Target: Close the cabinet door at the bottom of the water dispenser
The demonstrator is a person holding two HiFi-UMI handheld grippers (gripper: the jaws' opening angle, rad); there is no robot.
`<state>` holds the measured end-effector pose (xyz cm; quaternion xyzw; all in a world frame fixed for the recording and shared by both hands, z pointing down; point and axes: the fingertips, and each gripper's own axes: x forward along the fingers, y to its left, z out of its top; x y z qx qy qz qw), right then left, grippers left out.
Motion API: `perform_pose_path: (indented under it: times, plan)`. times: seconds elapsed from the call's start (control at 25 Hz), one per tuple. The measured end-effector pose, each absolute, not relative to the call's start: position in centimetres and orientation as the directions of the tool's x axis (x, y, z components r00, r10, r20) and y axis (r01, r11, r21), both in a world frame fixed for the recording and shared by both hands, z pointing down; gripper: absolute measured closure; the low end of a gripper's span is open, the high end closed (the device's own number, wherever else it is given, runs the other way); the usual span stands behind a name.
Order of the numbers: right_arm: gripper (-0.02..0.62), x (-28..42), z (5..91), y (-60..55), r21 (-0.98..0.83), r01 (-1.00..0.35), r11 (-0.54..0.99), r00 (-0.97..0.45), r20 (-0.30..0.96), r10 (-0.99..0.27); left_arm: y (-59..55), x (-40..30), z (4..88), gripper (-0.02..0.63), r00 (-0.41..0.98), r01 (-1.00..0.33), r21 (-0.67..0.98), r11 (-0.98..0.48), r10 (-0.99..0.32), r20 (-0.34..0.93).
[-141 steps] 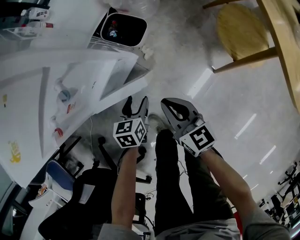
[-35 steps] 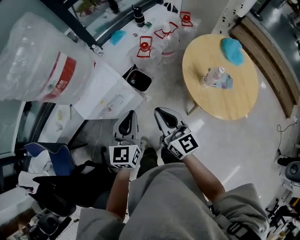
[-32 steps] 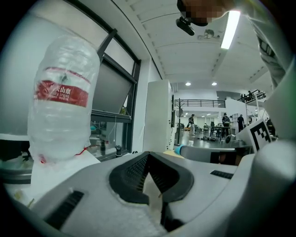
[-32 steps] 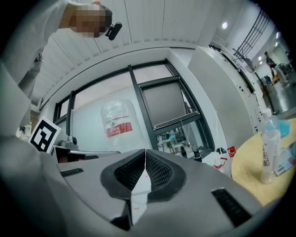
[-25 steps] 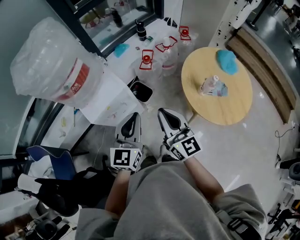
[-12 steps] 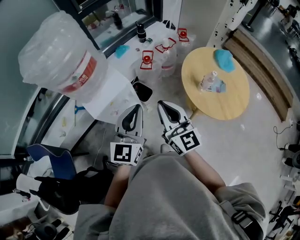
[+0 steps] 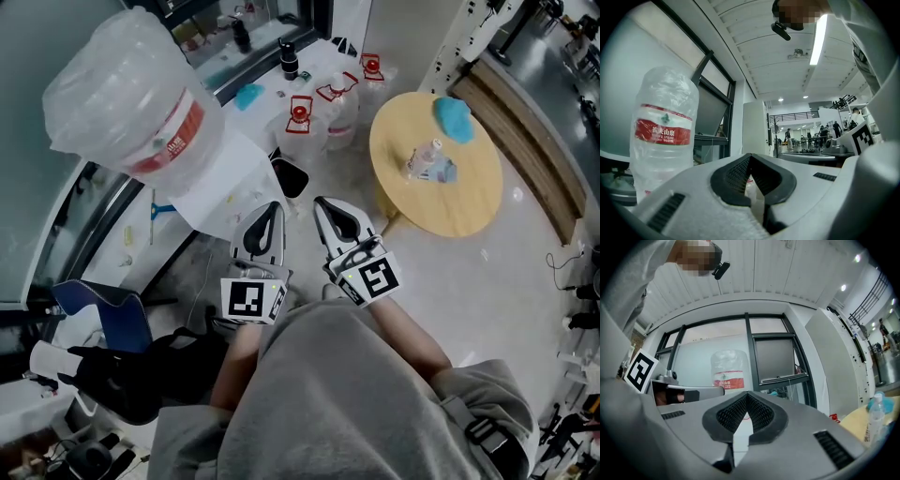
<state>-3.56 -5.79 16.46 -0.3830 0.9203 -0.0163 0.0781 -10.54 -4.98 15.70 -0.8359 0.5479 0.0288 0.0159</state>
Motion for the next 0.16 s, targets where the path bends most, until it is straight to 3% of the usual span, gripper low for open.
perform_pose_path:
  times: [0.16]
  plan:
    - [0.588,-3.94,17.31,-5.56,-0.101,-0.703,0.704,-0.694,-0.120,-0.710,-4.97,-11.74,15.96,0.598,0.377,-0.925,0.021,-0.379,-0.924,-0.070]
